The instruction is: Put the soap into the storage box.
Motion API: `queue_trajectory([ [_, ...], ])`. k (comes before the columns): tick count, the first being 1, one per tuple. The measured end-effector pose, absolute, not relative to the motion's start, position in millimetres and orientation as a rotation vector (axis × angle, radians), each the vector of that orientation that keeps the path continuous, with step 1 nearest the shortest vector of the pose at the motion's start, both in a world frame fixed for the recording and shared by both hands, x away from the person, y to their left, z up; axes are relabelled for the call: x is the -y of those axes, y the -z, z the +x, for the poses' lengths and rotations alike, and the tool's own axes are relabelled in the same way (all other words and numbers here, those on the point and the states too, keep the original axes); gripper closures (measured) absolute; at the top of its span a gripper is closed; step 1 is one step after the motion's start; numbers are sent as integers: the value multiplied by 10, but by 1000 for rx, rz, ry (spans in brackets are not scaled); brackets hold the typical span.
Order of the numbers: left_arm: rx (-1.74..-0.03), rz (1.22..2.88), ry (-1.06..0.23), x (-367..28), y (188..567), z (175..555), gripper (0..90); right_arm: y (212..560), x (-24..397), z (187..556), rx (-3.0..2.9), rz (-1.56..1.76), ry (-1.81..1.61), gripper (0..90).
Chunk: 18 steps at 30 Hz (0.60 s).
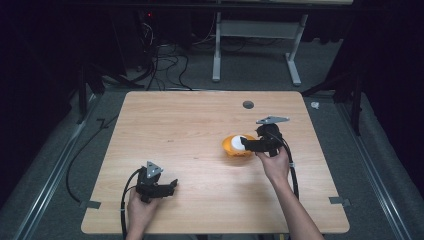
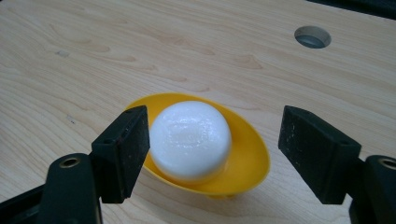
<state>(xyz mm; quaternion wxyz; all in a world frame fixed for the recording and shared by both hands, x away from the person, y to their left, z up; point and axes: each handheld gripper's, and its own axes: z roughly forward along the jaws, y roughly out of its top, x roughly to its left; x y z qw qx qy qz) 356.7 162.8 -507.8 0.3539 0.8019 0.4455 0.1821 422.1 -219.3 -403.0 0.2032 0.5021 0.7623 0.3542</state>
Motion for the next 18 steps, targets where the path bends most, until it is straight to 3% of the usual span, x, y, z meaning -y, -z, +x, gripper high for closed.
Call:
queue_trajectory([
  [18,-1152,2073,-471,-1628,5078,3567,156,3948,2409,4031,-2074,1391,-1035,262],
])
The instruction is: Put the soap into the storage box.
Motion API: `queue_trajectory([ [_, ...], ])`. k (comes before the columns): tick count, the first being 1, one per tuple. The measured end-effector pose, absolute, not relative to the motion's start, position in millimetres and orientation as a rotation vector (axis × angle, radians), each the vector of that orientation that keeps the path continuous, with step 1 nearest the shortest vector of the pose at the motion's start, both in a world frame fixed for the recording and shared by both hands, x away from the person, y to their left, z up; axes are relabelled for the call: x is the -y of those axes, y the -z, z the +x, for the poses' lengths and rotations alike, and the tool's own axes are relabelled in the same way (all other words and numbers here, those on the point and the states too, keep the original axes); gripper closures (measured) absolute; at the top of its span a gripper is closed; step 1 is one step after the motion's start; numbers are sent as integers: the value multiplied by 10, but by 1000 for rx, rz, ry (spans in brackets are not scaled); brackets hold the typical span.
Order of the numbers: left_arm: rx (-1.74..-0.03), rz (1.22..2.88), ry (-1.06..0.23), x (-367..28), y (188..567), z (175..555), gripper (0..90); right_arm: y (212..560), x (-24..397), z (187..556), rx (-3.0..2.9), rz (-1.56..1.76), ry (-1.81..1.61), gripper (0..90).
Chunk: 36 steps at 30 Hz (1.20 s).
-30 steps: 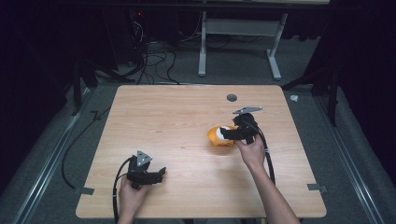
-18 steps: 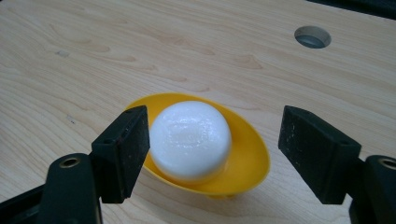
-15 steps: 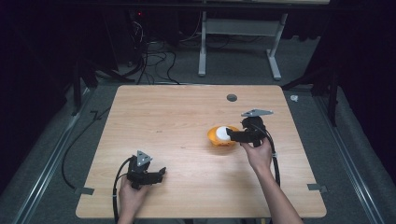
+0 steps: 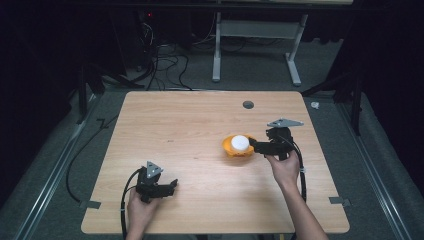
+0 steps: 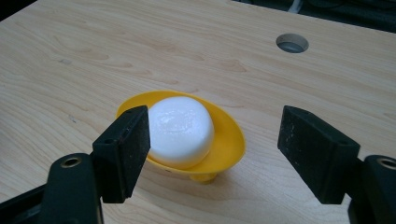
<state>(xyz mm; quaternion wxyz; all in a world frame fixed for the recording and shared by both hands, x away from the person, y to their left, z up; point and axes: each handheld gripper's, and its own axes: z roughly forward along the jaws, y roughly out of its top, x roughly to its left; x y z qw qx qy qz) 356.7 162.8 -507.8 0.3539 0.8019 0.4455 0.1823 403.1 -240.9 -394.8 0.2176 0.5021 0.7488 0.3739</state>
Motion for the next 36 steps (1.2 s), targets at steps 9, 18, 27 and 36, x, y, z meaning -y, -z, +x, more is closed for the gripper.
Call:
queue_trajectory([
  [9,-1152,2073,-471,-1628,5078,3567,156,3950,2509,3952,-2051,1395,-1051,262],
  [18,-1158,2074,-474,-1630,5078,3572,147,3942,2591,3874,-2028,1402,-1062,262],
  [27,-1159,2073,-473,-1629,5078,3571,147,3953,2687,3803,-2005,1411,-1077,263],
  [36,-1159,2073,-472,-1628,5078,3570,147,3963,2738,3714,-1991,1409,-1096,263],
])
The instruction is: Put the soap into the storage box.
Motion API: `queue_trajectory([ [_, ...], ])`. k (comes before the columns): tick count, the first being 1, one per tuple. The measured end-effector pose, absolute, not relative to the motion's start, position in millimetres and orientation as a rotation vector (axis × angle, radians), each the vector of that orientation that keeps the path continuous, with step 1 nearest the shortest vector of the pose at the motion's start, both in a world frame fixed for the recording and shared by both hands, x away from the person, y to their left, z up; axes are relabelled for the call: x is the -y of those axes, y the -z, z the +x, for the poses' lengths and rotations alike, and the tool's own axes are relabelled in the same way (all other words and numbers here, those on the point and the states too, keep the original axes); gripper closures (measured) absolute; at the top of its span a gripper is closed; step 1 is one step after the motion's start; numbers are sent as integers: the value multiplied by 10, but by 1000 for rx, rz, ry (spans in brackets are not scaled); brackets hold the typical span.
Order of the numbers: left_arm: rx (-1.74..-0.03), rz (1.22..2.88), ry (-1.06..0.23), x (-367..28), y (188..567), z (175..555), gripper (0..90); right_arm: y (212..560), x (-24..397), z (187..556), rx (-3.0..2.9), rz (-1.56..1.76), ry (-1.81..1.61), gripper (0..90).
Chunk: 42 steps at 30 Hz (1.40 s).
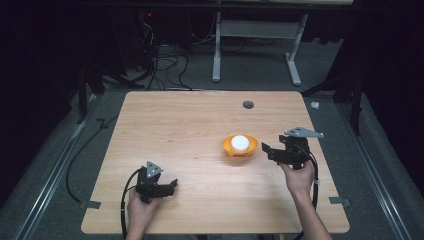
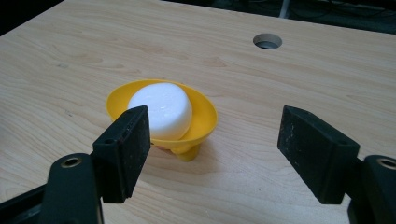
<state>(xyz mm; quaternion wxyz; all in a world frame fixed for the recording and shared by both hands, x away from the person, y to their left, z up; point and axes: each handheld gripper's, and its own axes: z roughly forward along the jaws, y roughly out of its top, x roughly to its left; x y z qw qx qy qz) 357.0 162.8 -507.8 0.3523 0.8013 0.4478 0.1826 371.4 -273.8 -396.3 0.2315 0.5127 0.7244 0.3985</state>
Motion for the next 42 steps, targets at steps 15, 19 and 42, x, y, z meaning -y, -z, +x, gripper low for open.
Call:
queue_trajectory([
  [15,-1158,2074,-473,-1628,5078,3570,147,4043,2848,3578,-1975,1434,-1097,263],
  [19,-1158,2074,-473,-1628,5078,3570,147,4067,2882,3543,-1974,1432,-1099,263],
  [42,-1157,2074,-474,-1627,5078,3570,147,4258,2957,3409,-1961,1475,-1116,262],
])
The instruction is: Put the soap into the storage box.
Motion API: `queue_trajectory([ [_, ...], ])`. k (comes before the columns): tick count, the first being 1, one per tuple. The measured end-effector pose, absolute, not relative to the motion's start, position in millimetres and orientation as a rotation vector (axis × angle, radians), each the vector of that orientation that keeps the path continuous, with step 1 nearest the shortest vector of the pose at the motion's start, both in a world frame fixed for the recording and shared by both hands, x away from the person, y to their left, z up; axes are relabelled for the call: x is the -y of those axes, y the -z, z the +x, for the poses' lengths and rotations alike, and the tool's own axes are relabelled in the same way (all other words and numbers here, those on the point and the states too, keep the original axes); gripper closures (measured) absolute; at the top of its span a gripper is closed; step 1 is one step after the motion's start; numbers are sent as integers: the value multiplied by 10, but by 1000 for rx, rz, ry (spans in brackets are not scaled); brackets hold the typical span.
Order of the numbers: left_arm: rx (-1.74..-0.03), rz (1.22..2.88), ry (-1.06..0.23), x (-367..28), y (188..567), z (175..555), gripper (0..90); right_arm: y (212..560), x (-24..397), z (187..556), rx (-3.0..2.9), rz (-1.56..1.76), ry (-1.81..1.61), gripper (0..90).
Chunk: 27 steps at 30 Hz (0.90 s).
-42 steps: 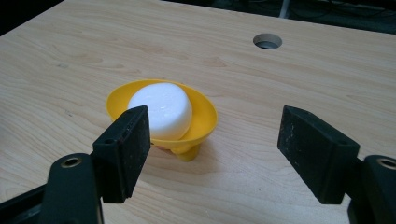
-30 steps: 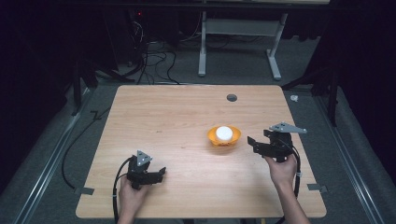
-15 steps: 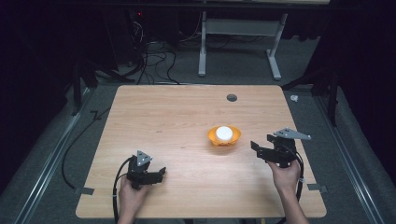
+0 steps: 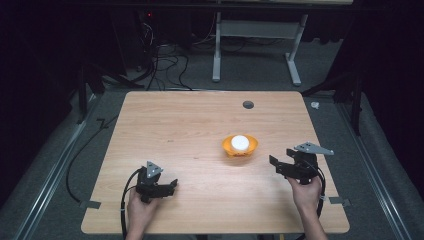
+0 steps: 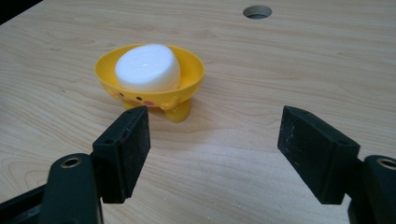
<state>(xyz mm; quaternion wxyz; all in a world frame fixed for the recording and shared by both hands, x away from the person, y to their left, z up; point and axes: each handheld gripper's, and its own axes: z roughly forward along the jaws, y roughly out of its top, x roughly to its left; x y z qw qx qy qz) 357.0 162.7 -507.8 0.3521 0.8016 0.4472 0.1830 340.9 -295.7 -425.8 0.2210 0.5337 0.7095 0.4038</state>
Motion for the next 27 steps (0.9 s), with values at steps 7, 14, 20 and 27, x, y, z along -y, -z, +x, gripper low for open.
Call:
queue_trajectory([
  [7,-1155,2076,-473,-1627,5078,3569,147,4325,2964,3395,-1965,1484,-1120,263],
  [14,-1152,2078,-473,-1626,5078,3568,148,4377,2975,3365,-1964,1499,-1120,263],
  [20,-1150,2079,-473,-1626,5078,3568,148,4428,2988,3343,-1966,1510,-1114,263],
  [27,-1150,2079,-473,-1626,5078,3568,148,4482,2993,3316,-1962,1528,-1114,263],
])
